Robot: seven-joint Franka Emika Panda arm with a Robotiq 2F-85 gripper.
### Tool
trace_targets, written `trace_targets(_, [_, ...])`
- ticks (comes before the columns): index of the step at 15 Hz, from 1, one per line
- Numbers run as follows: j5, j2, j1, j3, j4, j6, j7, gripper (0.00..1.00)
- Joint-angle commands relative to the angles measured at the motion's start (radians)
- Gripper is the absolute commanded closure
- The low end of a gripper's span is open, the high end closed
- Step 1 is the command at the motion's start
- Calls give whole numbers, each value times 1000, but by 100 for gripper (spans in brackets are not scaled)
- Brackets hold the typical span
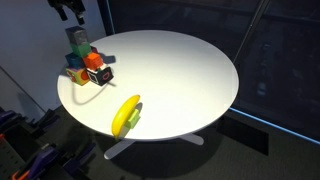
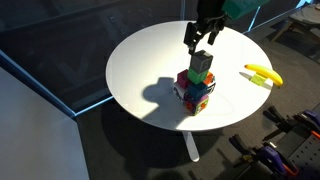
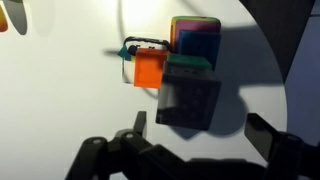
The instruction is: Move the gray block from the stack and put it on the table
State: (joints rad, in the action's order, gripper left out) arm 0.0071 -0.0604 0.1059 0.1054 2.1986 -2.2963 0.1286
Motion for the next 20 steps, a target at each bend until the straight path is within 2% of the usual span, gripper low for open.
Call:
trace_targets(1, [-12, -10, -3, -7, 3, -17, -16, 0])
trace_targets(14, [-19, -49, -1, -14, 13, -20, -10, 0])
trace_targets(15, [-21, -51, -1, -14, 13, -19, -10, 8])
trace_targets(16, [-23, -53, -1, -14, 12, -18, -9, 27])
trace_targets(20, [-34, -55, 1, -14, 5, -2, -1, 59])
